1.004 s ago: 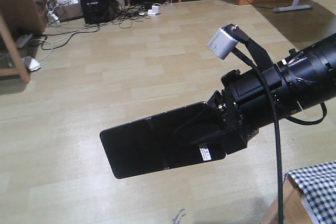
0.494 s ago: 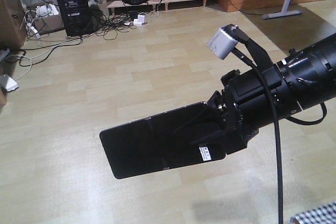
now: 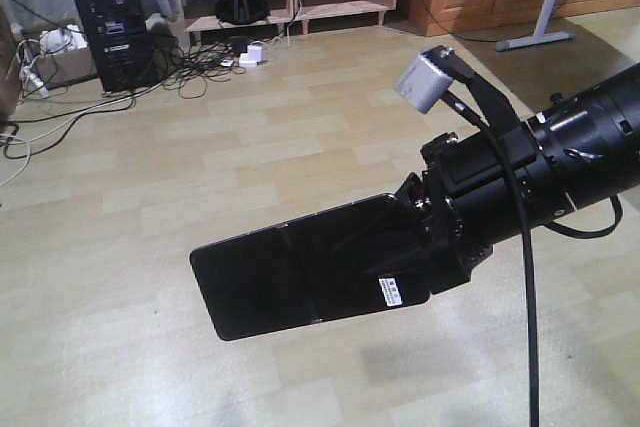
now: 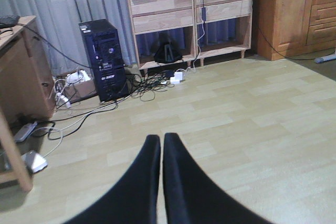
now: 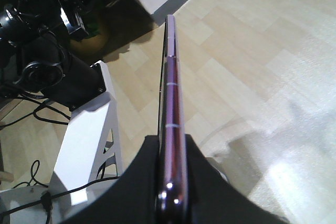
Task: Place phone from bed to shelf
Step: 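Keep holding the phone while driving to the wooden shelf unit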
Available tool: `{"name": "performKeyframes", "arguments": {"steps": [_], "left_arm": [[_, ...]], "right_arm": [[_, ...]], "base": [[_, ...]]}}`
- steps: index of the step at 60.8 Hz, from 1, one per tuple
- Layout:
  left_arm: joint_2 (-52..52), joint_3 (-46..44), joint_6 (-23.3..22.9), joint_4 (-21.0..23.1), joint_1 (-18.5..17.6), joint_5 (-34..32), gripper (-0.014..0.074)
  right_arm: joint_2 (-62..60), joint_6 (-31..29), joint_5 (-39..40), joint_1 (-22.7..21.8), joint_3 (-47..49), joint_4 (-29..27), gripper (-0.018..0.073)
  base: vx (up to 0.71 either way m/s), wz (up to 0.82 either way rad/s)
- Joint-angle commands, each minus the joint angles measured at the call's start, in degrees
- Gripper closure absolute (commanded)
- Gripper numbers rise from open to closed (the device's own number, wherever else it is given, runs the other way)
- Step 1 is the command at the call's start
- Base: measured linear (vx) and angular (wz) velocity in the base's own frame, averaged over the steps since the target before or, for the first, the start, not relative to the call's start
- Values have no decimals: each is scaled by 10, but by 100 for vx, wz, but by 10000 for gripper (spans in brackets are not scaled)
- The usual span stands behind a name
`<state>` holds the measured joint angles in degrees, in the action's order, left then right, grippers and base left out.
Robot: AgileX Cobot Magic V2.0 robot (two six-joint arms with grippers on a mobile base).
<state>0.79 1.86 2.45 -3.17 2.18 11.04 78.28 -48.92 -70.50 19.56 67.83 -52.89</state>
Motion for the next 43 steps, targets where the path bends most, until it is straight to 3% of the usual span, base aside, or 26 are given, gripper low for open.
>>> {"name": "performKeyframes", "arguments": {"steps": [1,43], "left_arm": [[6,-15,-2,3,0,-40,596],[6,-15,-2,3,0,-40,596]], "right_arm": [[-20,-3,-33,-1,14,-46,560],[-20,-3,-33,-1,14,-46,560]], "base": [[36,-10],[37,-14]]}}
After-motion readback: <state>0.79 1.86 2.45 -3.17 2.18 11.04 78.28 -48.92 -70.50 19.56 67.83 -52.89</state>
